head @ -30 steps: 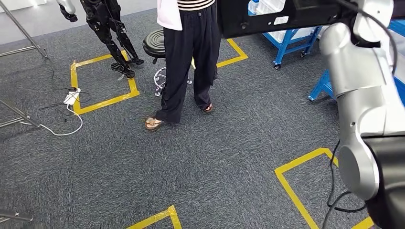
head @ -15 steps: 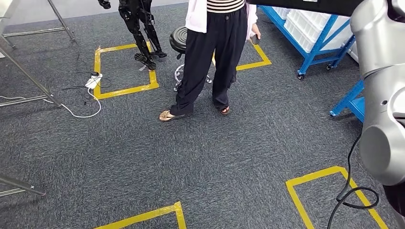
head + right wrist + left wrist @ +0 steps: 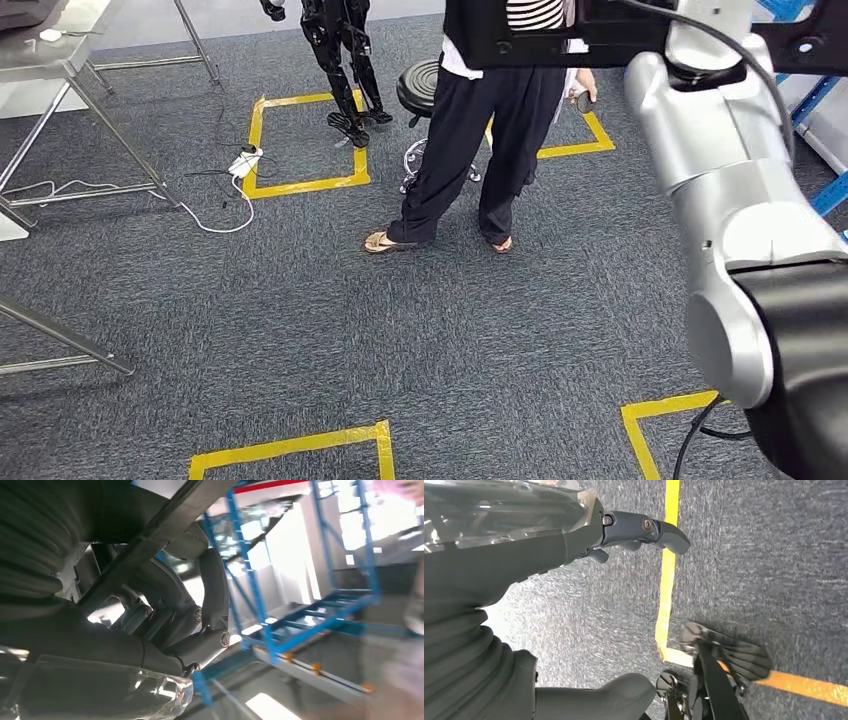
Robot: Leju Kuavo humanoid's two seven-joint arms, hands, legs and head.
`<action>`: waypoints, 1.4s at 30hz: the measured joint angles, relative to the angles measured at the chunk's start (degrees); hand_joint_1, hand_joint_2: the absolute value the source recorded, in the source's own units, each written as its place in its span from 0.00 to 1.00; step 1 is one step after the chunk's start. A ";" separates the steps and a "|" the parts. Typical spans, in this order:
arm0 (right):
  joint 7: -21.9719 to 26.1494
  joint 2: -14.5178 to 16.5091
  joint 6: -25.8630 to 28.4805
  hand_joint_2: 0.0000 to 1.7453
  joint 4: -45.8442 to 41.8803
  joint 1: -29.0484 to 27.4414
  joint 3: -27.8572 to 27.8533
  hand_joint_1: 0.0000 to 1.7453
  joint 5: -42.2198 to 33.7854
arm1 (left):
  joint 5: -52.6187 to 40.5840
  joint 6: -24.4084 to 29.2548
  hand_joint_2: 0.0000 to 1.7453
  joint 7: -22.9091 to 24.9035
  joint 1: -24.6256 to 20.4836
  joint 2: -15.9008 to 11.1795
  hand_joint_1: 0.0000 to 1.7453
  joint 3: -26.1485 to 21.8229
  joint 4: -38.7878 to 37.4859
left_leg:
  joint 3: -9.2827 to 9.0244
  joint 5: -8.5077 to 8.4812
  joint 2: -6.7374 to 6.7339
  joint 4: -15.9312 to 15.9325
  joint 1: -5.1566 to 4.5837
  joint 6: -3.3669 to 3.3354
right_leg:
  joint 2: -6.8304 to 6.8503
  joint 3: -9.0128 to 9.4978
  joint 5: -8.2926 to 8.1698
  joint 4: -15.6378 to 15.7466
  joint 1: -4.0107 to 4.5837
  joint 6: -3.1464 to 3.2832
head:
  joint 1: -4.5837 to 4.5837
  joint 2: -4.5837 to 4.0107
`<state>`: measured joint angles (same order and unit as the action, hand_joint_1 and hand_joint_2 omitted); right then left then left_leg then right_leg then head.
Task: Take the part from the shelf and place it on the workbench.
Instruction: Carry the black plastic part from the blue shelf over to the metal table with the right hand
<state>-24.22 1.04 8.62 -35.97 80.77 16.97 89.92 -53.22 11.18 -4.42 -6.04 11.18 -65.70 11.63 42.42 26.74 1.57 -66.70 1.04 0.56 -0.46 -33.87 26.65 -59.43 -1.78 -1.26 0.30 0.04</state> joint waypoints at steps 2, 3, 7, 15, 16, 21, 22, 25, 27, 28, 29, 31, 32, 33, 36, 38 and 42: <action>-0.06 0.75 -0.21 1.00 -0.59 -0.57 0.71 1.00 0.15 | -0.61 -0.11 1.00 0.03 -0.11 -0.01 0.00 0.78 0.00 | 3.26 3.20 -1.01 -7.33 0.03 0.00 | 1.40 -0.02 0.12 -0.01 0.67 0.43 | 0.11 0.00; -0.07 0.99 -0.52 1.00 -0.86 -0.87 0.91 1.00 0.15 | -1.17 -0.15 1.00 0.06 -0.05 -0.01 0.00 1.20 -0.01 | 3.81 3.48 -1.11 -8.81 0.02 -0.09 | 2.12 -0.01 0.20 -0.02 0.94 0.54 | 0.11 0.00; -0.73 2.40 -3.22 1.00 -3.65 -3.25 3.20 1.00 0.15 | -4.13 -0.62 1.00 -0.19 0.15 0.01 0.00 3.48 -0.01 | -3.06 -1.42 -3.75 2.78 -0.48 -0.94 | 4.32 0.12 0.47 -0.04 1.67 0.78 | 0.09 0.00; -1.36 5.28 -5.31 1.00 -9.73 -10.26 7.78 1.00 0.16 | -4.64 -0.89 1.00 -0.83 0.03 0.52 0.00 5.65 0.00 | -5.79 -3.23 -1.92 8.28 -0.77 -3.13 | 1.88 -2.65 4.03 -6.27 1.66 0.33 | -0.15 0.01; -0.95 5.32 -5.59 1.00 -9.96 -10.66 8.04 1.00 0.16 | -4.66 -0.74 1.00 -0.55 0.00 0.57 0.00 5.71 0.00 | -5.78 -3.29 -1.19 8.29 -0.73 -3.23 | 1.22 -4.47 5.48 -10.16 1.52 0.41 | -0.18 0.01; 1.95 7.65 -6.12 1.00 -11.05 -14.51 11.46 1.00 0.16 | -4.18 0.29 1.00 1.52 0.17 1.05 0.00 5.71 0.00 | -5.78 -3.30 2.45 8.10 -0.52 -2.90 | -0.25 -4.62 3.13 -8.61 0.62 -1.39 | -0.32 0.00; 2.79 8.61 -6.14 1.00 -11.39 -15.36 12.49 1.00 0.17 | -4.12 0.47 1.00 1.76 0.15 1.14 0.00 5.70 0.00 | -5.66 -3.24 3.02 7.93 -0.55 -2.59 | -1.27 -2.73 1.65 -4.72 0.40 -1.74 | -0.35 0.00; 4.65 11.68 -6.36 1.00 -12.42 -18.28 15.63 1.00 0.15 | -4.07 0.83 1.00 2.14 0.07 1.37 0.00 5.70 -0.01 | -5.24 -3.38 4.45 7.79 -0.41 -1.43 | -2.43 -0.29 0.16 -0.05 0.42 -1.36 | -0.31 0.00; 5.23 13.40 -6.69 1.00 -13.08 -19.89 17.30 1.00 0.15 | -4.15 0.91 1.00 2.40 0.23 1.50 0.00 5.70 -0.02 | -4.93 -3.44 4.57 7.81 -0.19 -0.84 | -1.33 -0.29 -0.12 0.15 0.40 -0.76 | -0.29 0.00; 5.77 14.04 -6.91 1.00 -13.45 -20.41 17.93 1.00 0.15 | -4.28 0.97 1.00 2.60 0.30 1.56 0.00 5.70 -0.02 | -4.50 -2.85 3.54 7.04 -0.22 -0.60 | -0.78 -0.25 -0.22 0.25 0.32 -0.37 | -0.19 0.00; 6.47 14.51 -7.20 1.00 -13.89 -20.85 18.48 1.00 0.15 | -4.53 1.02 1.00 2.77 0.33 1.62 0.00 5.71 -0.02 | -3.65 -1.71 2.15 5.26 -0.26 -0.37 | -0.21 -0.22 -0.28 0.36 0.25 0.04 | -0.06 0.00; 7.58 14.96 -7.92 1.00 -14.88 -22.10 19.53 1.00 0.16 | -5.53 1.15 1.00 2.91 0.29 1.76 0.00 5.76 -0.02 | -0.63 1.76 -0.49 -1.40 -0.30 -0.04 | 0.98 -0.19 -0.21 0.40 0.49 0.70 | 0.14 0.00; 7.80 15.02 -8.21 1.00 -15.40 -23.05 20.00 1.00 0.17 | -6.19 1.19 1.00 2.90 0.28 1.80 0.00 5.88 -0.02 | 1.09 3.23 -0.93 -5.06 -0.25 0.06 | 1.63 -0.19 -0.14 0.40 0.62 0.85 | 0.14 0.00; 7.82 15.01 -8.44 1.00 -15.93 -24.20 20.37 1.00 0.17 | -6.90 1.22 1.00 2.91 0.32 1.85 0.00 6.12 -0.02 | 2.28 3.96 -1.15 -7.54 -0.23 0.10 | 2.33 -0.19 -0.09 0.39 0.71 0.93 | 0.14 0.00; 7.08 14.44 -8.71 1.00 -17.50 -27.17 20.97 1.00 0.15 | -8.83 1.37 1.00 3.41 0.55 1.87 0.00 7.20 -0.02 | -0.55 0.72 -2.32 -2.57 -0.23 -0.03 | 4.23 -0.18 0.01 0.38 0.79 0.99 | 0.16 0.00; 6.32 13.50 -8.83 1.00 -18.73 -28.25 21.08 1.00 0.15 | -9.82 1.59 1.00 3.86 0.54 1.93 0.00 7.89 -0.02 | -4.56 -1.58 -4.40 4.72 -0.53 -0.27 | 5.23 -0.19 0.15 0.37 1.24 0.81 | 0.15 0.00; 5.04 10.86 -9.27 1.00 -21.96 -30.83 20.87 1.00 0.15 | -12.15 1.95 1.00 4.25 0.69 1.97 0.00 9.16 0.00 | -5.87 -2.04 -3.62 7.52 -0.86 -1.32 | 6.73 0.19 0.50 0.63 1.81 -0.10 | -0.12 0.01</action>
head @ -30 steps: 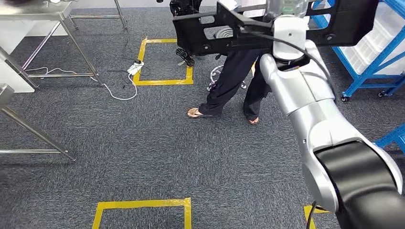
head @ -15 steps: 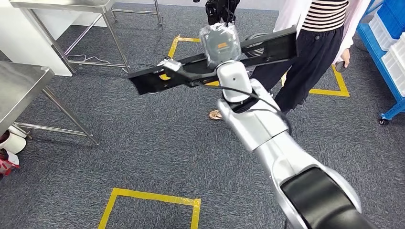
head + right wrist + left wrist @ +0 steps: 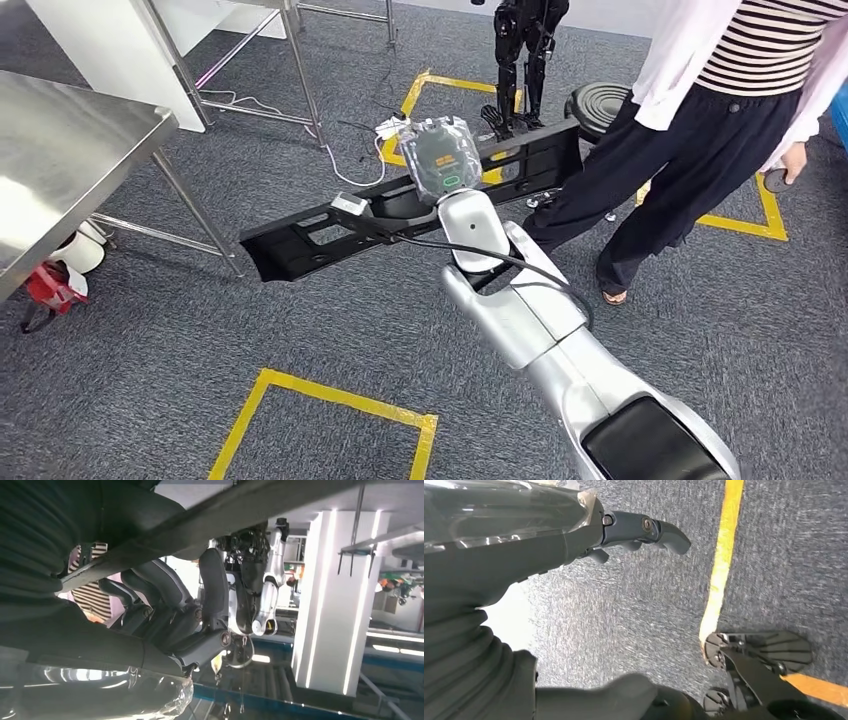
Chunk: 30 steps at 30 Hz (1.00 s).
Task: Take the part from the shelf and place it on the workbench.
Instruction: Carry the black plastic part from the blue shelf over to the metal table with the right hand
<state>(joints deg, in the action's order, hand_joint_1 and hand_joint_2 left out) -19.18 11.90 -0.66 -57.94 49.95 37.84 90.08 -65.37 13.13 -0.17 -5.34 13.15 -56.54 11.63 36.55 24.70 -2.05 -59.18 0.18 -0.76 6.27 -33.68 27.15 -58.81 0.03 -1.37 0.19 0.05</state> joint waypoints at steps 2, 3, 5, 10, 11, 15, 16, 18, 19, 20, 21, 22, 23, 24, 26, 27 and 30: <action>-0.49 -1.57 -0.38 1.00 -2.14 -1.49 -0.23 1.00 0.01 | -1.44 0.15 1.00 0.28 0.18 -0.06 0.00 0.86 0.00 | -0.25 -0.37 1.10 0.39 0.22 -0.80 | -1.93 -0.80 1.26 -2.00 -0.10 -0.37 | -0.05 -0.01; -0.81 -2.67 -0.65 1.00 -3.49 -2.41 -0.39 1.00 0.01 | -2.18 0.18 1.00 0.43 0.23 -0.14 0.00 1.38 0.00 | -0.37 -0.52 1.68 0.51 0.35 -1.17 | -3.51 -2.16 2.62 -4.79 -0.22 -0.33 | -0.08 -0.01; -1.42 -5.18 -1.13 1.00 -6.24 -4.76 -0.81 1.00 0.01 | -3.36 0.15 1.00 0.61 0.26 -0.34 0.00 2.31 0.00 | -0.35 -0.59 3.27 0.50 0.31 -1.61 | -5.60 -5.85 5.67 -12.54 -0.31 -0.07 | -0.20 -0.01; -1.67 -8.89 -1.52 1.00 -10.67 -8.69 -1.60 1.00 0.00 | -4.16 -0.02 1.00 0.63 0.80 -0.86 0.00 3.63 0.00 | -0.31 -0.58 7.11 0.36 0.23 -1.59 | -7.62 -4.27 1.93 -7.08 -0.55 -1.26 | -0.45 -0.01; -1.73 -9.19 -1.57 1.00 -11.30 -8.80 -1.68 1.00 0.01 | -4.18 -0.03 1.00 0.62 0.80 -0.91 0.00 3.77 0.00 | -0.25 -0.53 7.66 0.28 0.15 -1.45 | -8.44 -2.53 0.48 -3.39 -0.65 -1.35 | -0.42 -0.01; -3.28 -10.21 -1.70 1.00 -13.18 -9.50 -1.95 1.00 -0.02 | -4.56 -0.29 1.00 0.75 1.12 -1.14 0.00 4.18 0.00 | 0.10 -0.55 9.20 0.32 0.25 -0.40 | -8.27 -0.53 -1.04 0.31 -0.75 -0.44 | -0.37 -0.01; -3.87 -10.59 -1.69 1.00 -13.89 -9.87 -2.09 1.00 -0.02 | -4.70 -0.45 1.00 0.84 1.27 -1.31 0.00 4.25 -0.01 | 0.29 -0.24 8.69 0.01 0.27 -0.08 | -7.80 -0.34 -1.15 0.51 -0.90 -0.07 | -0.34 -0.01; -4.65 -11.62 -1.65 1.00 -15.69 -10.76 -2.53 1.00 0.00 | -4.93 -1.01 1.00 1.19 1.36 -1.76 0.00 4.40 -0.01 | 1.83 1.96 5.95 -3.27 0.22 0.52 | -6.69 0.03 -1.28 0.93 -1.21 0.84 | -0.05 -0.01; -4.85 -12.29 -1.66 1.00 -16.73 -11.47 -2.85 1.00 0.01 | -5.07 -1.43 1.00 1.45 1.35 -1.97 0.00 4.52 -0.01 | 3.36 3.74 4.29 -6.57 0.20 0.79 | -6.07 0.15 -1.17 0.96 -1.08 1.17 | 0.08 -0.01; -4.97 -13.07 -1.73 1.00 -17.94 -12.32 -3.20 1.00 0.01 | -5.22 -1.89 1.00 1.77 1.34 -2.21 0.00 4.64 -0.01 | 5.22 5.46 3.24 -10.38 0.32 1.06 | -5.37 0.21 -1.07 0.96 -1.01 1.45 | 0.20 -0.01; -5.10 -13.90 -1.86 1.00 -19.24 -13.29 -3.55 1.00 0.01 | -5.35 -2.35 1.00 2.01 1.36 -2.47 0.00 4.74 -0.01 | 6.82 6.58 2.68 -13.56 0.48 1.28 | -4.67 0.25 -0.97 0.96 -0.95 1.58 | 0.19 -0.01; -5.24 -14.75 -1.99 1.00 -20.74 -14.34 -3.90 1.00 0.00 | -5.46 -2.78 1.00 1.93 1.42 -2.75 0.00 4.81 -0.01 | 7.66 6.76 2.38 -15.13 0.64 1.45 | -3.99 0.27 -0.89 0.95 -0.92 1.64 | 0.21 -0.01; -5.40 -15.66 -2.10 1.00 -22.42 -15.34 -4.33 1.00 -0.01 | -5.53 -3.15 1.00 1.59 1.49 -3.07 0.00 4.85 -0.01 | 7.38 5.91 2.14 -14.50 0.77 1.55 | -3.37 0.30 -0.82 0.94 -0.92 1.62 | 0.23 -0.01; -5.52 -16.58 -2.17 1.00 -24.20 -16.20 -4.84 1.00 -0.01 | -5.59 -3.51 1.00 0.99 1.54 -3.39 0.00 4.87 0.00 | 5.89 4.28 1.72 -11.67 0.86 1.52 | -2.80 0.37 -0.73 0.94 -0.93 1.54 | 0.24 -0.01; -5.43 -18.46 -2.38 1.00 -27.87 -17.40 -6.21 1.00 -0.01 | -5.66 -4.08 1.00 -0.47 1.52 -4.00 0.00 4.90 0.01 | 1.57 1.15 -0.28 -3.88 0.71 1.18 | -1.76 0.62 -0.43 0.90 -0.69 1.14 | 0.24 -0.01; -5.22 -19.33 -2.57 1.00 -29.50 -17.68 -6.93 1.00 0.00 | -5.66 -4.31 1.00 -1.03 1.48 -4.23 0.00 4.90 0.02 | 0.08 0.38 -0.99 -1.18 0.51 0.91 | -1.33 0.75 -0.27 0.89 -0.50 0.88 | 0.15 -0.01; -4.67 -21.08 -2.99 1.00 -32.86 -18.16 -8.33 1.00 0.01 | -5.66 -4.62 1.00 -1.72 1.46 -4.62 0.00 4.91 0.02 | -0.69 0.25 -0.33 0.57 -0.07 0.08 | -0.04 1.27 -0.02 1.12 -0.12 0.02 | -0.04 -0.01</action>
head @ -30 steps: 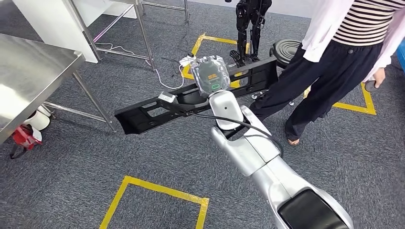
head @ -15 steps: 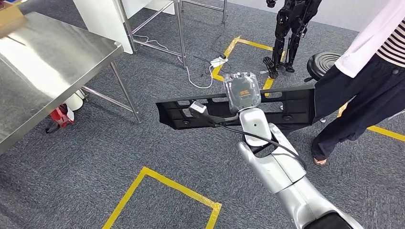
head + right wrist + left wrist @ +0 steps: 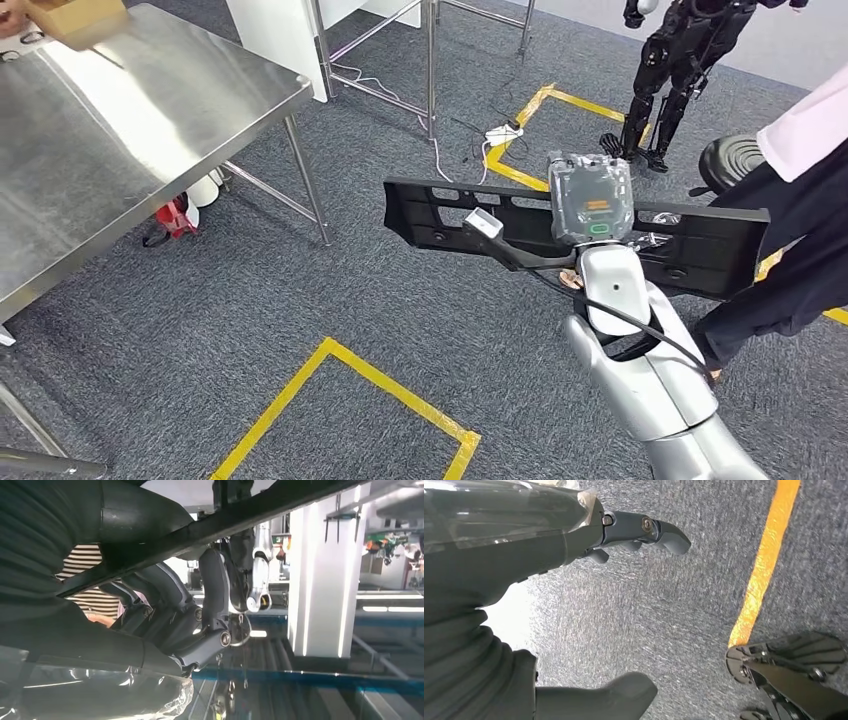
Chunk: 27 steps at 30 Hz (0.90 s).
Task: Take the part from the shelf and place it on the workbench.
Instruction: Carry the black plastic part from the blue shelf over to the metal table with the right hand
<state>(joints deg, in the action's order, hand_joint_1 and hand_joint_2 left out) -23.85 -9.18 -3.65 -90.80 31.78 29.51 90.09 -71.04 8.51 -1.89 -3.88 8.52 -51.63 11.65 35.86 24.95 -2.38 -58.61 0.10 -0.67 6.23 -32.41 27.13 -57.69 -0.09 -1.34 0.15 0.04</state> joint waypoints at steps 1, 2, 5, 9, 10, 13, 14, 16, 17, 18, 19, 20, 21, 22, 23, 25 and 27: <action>-0.08 -0.38 -0.06 1.00 -0.77 -0.11 -0.25 1.00 0.00 | 0.02 -0.07 1.00 -0.30 0.04 -0.07 0.00 0.00 0.00 | -0.30 -0.18 0.51 0.36 0.04 -0.37 | -0.07 0.04 0.20 -0.10 -0.03 -0.32 | -0.02 0.00; -0.37 -0.86 -0.19 1.00 -1.53 -0.05 -0.50 1.00 0.00 | 0.13 -0.23 1.00 -1.03 0.04 -0.12 0.00 -0.01 0.00 | -0.63 -0.44 1.07 0.79 0.13 -0.82 | -0.94 -0.23 0.78 -0.95 -0.09 -0.53 | -0.03 0.00; -0.26 -3.13 -1.84 1.00 -3.37 1.45 -1.50 1.00 -0.01 | 1.10 -1.21 1.00 -5.24 -0.14 -0.35 0.00 -0.06 0.00 | -1.15 -0.96 3.01 1.46 0.41 -1.72 | -4.97 -4.61 5.01 -10.38 -0.54 -0.31 | -0.19 0.00; 5.92 -5.12 -3.98 1.00 -4.02 5.80 -5.01 1.00 -0.02 | 2.85 -3.03 1.00 -11.71 -0.07 -0.57 0.00 -0.73 0.00 | -1.16 -0.94 6.14 1.22 0.46 -1.69 | -6.09 -6.82 4.77 -13.87 -0.97 -1.57 | -0.29 0.00; 7.41 -5.37 -4.02 1.00 -3.96 7.40 -5.96 1.00 -0.02 | 3.12 -3.41 1.00 -12.61 -0.05 -0.60 0.00 -0.97 0.00 | -1.13 -0.86 6.90 0.98 0.52 -1.55 | -6.67 -5.02 2.89 -9.90 -1.32 -2.20 | -0.31 0.00; 10.86 -5.69 -3.43 1.00 -2.18 12.92 -7.97 1.00 -0.03 | 4.16 -3.87 1.00 -13.51 -0.07 -0.91 0.00 -1.86 0.00 | -0.26 -0.63 8.88 0.07 0.38 -0.62 | -9.27 -0.94 -0.03 -1.42 -1.91 -2.54 | -0.30 0.00; 11.66 -5.37 -3.19 1.00 -0.80 14.83 -8.20 1.00 -0.03 | 4.63 -3.74 1.00 -13.84 -0.08 -0.88 0.00 -2.27 0.00 | 0.10 -0.73 9.35 -0.01 0.38 -0.27 | -9.39 -0.81 0.03 -1.14 -1.75 -2.11 | -0.27 0.00; 12.51 -3.74 -2.97 1.00 2.80 18.89 -8.14 1.00 -0.15 | 5.34 -2.99 1.00 -14.88 -0.39 -0.44 0.00 -2.98 0.01 | 0.59 -0.93 9.46 -0.07 0.55 0.28 | -8.50 -1.09 -0.25 -1.19 -1.79 -1.27 | -0.20 0.00; 12.69 -2.55 -2.86 1.00 4.74 20.99 -8.03 1.00 -0.39 | 5.53 -2.48 1.00 -15.39 -1.00 0.07 0.00 -3.19 0.01 | 1.06 -0.48 8.21 -0.82 0.48 0.56 | -8.00 -1.16 -0.35 -1.17 -1.85 -0.90 | 0.08 0.00; 12.90 -1.47 -2.63 1.00 6.54 22.98 -7.92 1.00 -0.83 | 5.82 -2.11 1.00 -15.68 -1.85 0.54 0.00 -3.32 0.02 | 1.95 0.50 6.56 -2.56 0.41 0.82 | -7.43 -1.20 -0.43 -1.12 -1.92 -0.50 | 0.43 0.00; 13.20 -0.62 -2.24 1.00 8.19 24.80 -7.82 1.00 -1.48 | 6.21 -1.97 1.00 -15.91 -2.82 1.01 0.00 -3.46 0.02 | 3.36 2.02 4.67 -5.47 0.38 1.06 | -6.76 -1.20 -0.43 -1.10 -1.81 -0.10 | 0.77 0.00; 13.57 0.11 -1.68 1.00 9.92 26.32 -7.75 1.00 -2.26 | 6.75 -2.06 1.00 -16.30 -3.69 1.45 0.00 -3.70 0.02 | 5.26 3.80 3.28 -9.30 0.40 1.27 | -6.00 -1.19 -0.36 -1.11 -1.59 0.25 | 1.07 0.00; 13.94 0.63 -1.15 1.00 11.42 27.48 -7.72 1.00 -2.98 | 7.35 -2.29 1.00 -16.74 -4.21 1.76 0.00 -3.98 0.01 | 7.14 5.22 2.77 -13.07 0.52 1.37 | -5.28 -1.16 -0.29 -1.11 -1.34 0.53 | 1.10 0.00; 14.21 1.16 -0.69 1.00 12.85 28.37 -7.68 1.00 -3.56 | 7.82 -2.55 1.00 -17.15 -4.45 1.96 0.00 -4.29 0.01 | 8.50 5.91 2.57 -15.75 0.59 1.37 | -4.60 -1.10 -0.21 -1.11 -1.10 0.73 | 1.10 0.00; 14.38 1.69 -0.35 1.00 14.08 28.98 -7.64 1.00 -3.94 | 8.17 -2.77 1.00 -17.47 -4.48 2.10 0.00 -4.60 0.00 | 8.94 5.60 2.51 -16.52 0.60 1.26 | -4.01 -1.00 -0.12 -1.12 -0.89 0.85 | 1.12 0.00; 14.52 2.51 0.04 1.00 15.76 29.92 -7.59 1.00 -4.39 | 8.60 -2.89 1.00 -18.16 -4.37 2.16 0.00 -5.15 0.01 | 6.51 2.24 1.95 -11.47 0.39 0.57 | -2.91 -0.67 0.09 -1.12 -0.49 1.12 | 1.13 0.00; 14.66 2.92 0.50 1.00 17.13 30.93 -7.60 1.00 -4.95 | 9.01 -3.10 1.00 -19.20 -4.34 2.13 0.00 -5.63 0.03 | 2.81 -0.64 -0.20 -3.96 -0.34 -0.55 | -1.84 -0.48 0.33 -1.09 0.00 1.24 | 1.09 0.00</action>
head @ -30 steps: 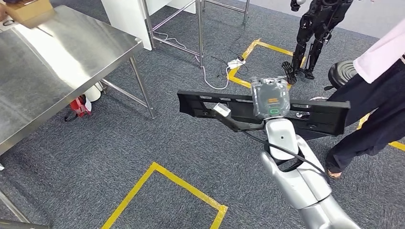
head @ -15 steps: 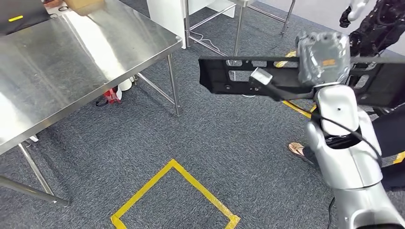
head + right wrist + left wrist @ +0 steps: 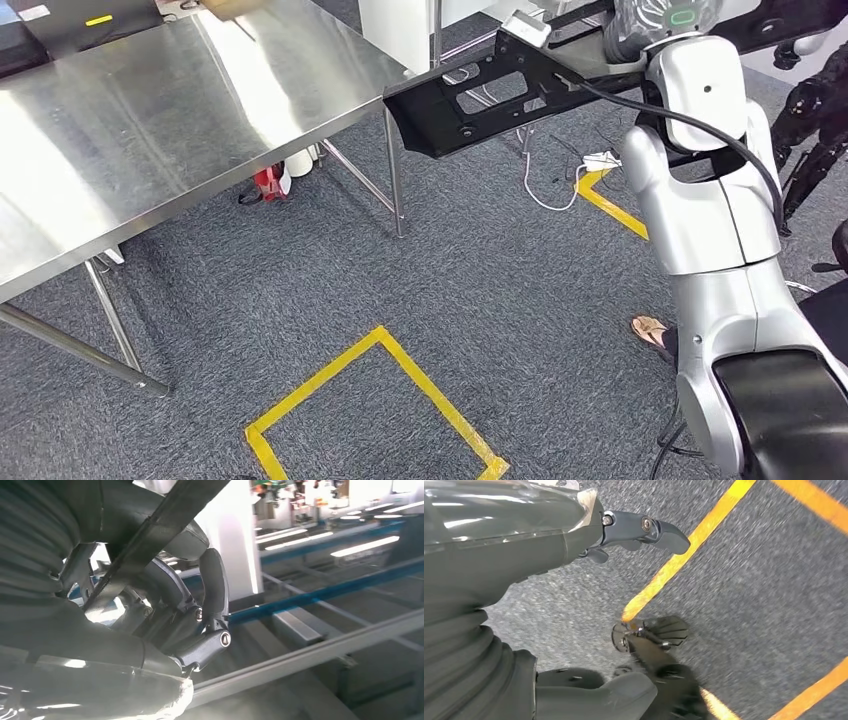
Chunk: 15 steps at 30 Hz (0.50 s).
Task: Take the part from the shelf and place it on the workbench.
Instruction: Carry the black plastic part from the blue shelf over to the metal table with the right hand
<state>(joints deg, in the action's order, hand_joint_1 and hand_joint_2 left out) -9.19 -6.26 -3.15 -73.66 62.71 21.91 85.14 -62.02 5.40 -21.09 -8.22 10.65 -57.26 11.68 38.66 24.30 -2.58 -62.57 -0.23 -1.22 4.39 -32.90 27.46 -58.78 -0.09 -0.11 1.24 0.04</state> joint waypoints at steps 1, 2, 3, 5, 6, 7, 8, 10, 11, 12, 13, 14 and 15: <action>0.20 0.07 0.34 1.00 0.74 0.45 -0.03 1.00 -0.41 | 0.15 -0.41 1.00 -0.53 -0.04 -0.01 0.00 -0.17 0.01 | -1.00 -0.49 -0.83 2.17 -0.36 -0.44 | 0.53 0.00 0.11 0.03 0.23 -0.05 | -0.02 0.00; 0.51 0.09 0.79 1.00 1.53 0.74 -0.05 1.00 -0.86 | 0.27 -1.08 1.00 -0.98 -0.08 -0.02 0.00 -0.28 0.02 | -1.36 -0.41 -1.13 3.08 -0.65 -0.75 | 1.10 0.00 0.21 0.09 0.42 -0.20 | -0.02 0.00; 0.86 0.11 1.39 1.00 2.41 0.90 -0.07 1.00 -1.28 | 0.35 -1.96 1.00 -1.39 -0.10 -0.01 0.00 -0.35 0.01 | -1.37 -0.42 -0.59 3.39 -0.78 -0.99 | 1.75 0.06 0.30 0.19 0.60 -0.38 | -0.02 0.00; 1.42 0.10 2.59 1.00 3.98 0.86 -0.10 1.00 -1.77 | 0.53 -3.58 1.00 -2.00 -0.10 0.11 0.00 -0.41 0.01 | -1.78 -0.87 0.73 4.23 -0.42 -1.60 | 1.52 -0.06 0.79 -0.16 0.61 -0.78 | -0.05 0.01; 1.58 0.05 3.27 1.00 4.72 0.83 -0.13 1.00 -1.89 | 0.60 -4.20 1.00 -2.19 -0.21 0.18 0.00 -0.43 0.01 | -2.05 -1.15 1.31 4.69 -0.21 -1.90 | 0.31 -0.63 1.46 -1.43 0.53 -0.88 | -0.08 0.01; 1.66 -0.05 3.81 1.00 5.39 0.77 -0.16 1.00 -1.95 | 0.66 -4.61 1.00 -2.29 -0.43 0.25 0.00 -0.44 0.01 | -2.30 -1.38 1.87 5.05 0.05 -2.13 | -1.28 -1.84 2.54 -3.86 0.36 -0.94 | -0.15 0.01; 1.72 -0.16 4.25 1.00 6.12 0.62 -0.18 1.00 -1.99 | 0.70 -4.94 1.00 -2.35 -0.71 0.31 0.00 -0.44 0.02 | -2.34 -1.46 2.46 5.14 0.11 -2.24 | -2.78 -3.50 3.86 -7.33 0.12 -0.92 | -0.20 0.00; 1.76 -0.28 4.57 1.00 7.27 -0.07 -0.19 1.00 -1.99 | 0.82 -5.29 1.00 -2.34 -1.21 0.39 0.00 -0.44 0.02 | -2.34 -1.51 3.93 5.09 0.35 -2.30 | -3.94 -7.45 5.98 -14.52 -0.23 -1.24 | -0.32 0.00; 1.76 -0.27 4.58 1.00 7.67 -0.46 -0.19 1.00 -1.95 | 0.85 -5.39 1.00 -2.32 -1.32 0.44 0.00 -0.44 0.02 | -2.35 -1.50 4.71 5.03 0.45 -2.27 | -4.09 -8.45 5.91 -15.86 -0.47 -1.70 | -0.33 0.00; 1.76 -0.24 4.59 1.00 7.95 -0.74 -0.17 1.00 -1.91 | 0.87 -5.43 1.00 -2.30 -1.38 0.49 0.00 -0.44 0.02 | -2.35 -1.45 5.47 4.91 0.57 -2.18 | -4.18 -8.35 4.89 -14.90 -0.80 -2.34 | -0.34 0.00; 1.76 -0.20 4.59 1.00 8.15 -0.84 -0.17 1.00 -1.87 | 0.87 -5.46 1.00 -2.29 -1.41 0.53 0.00 -0.44 0.02 | -2.35 -1.34 6.18 4.72 0.72 -1.99 | -4.39 -7.12 3.13 -11.74 -1.21 -3.09 | -0.35 0.00; 1.76 -0.18 4.59 1.00 8.32 -0.84 -0.17 1.00 -1.84 | 0.88 -5.49 1.00 -2.28 -1.43 0.55 0.00 -0.44 0.02 | -2.28 -1.14 6.87 4.40 0.86 -1.67 | -5.09 -5.39 1.29 -7.61 -1.74 -3.83 | -0.38 0.00; 1.76 -0.16 4.61 1.00 8.53 -0.78 -0.16 1.00 -1.82 | 0.90 -5.49 1.00 -2.27 -1.48 0.53 0.00 -0.45 0.02 | -2.04 -0.91 7.52 3.96 0.92 -1.25 | -5.93 -3.77 -0.08 -4.14 -2.04 -4.21 | -0.43 0.00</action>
<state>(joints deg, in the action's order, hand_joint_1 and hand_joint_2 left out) -7.43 -6.42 1.46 -65.13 61.93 21.74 83.31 -61.12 -0.09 -23.36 -9.70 11.18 -57.71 11.69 36.62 23.39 4.95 -58.61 0.68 -2.47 -1.54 -36.66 27.38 -62.92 -2.14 -4.31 0.81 0.04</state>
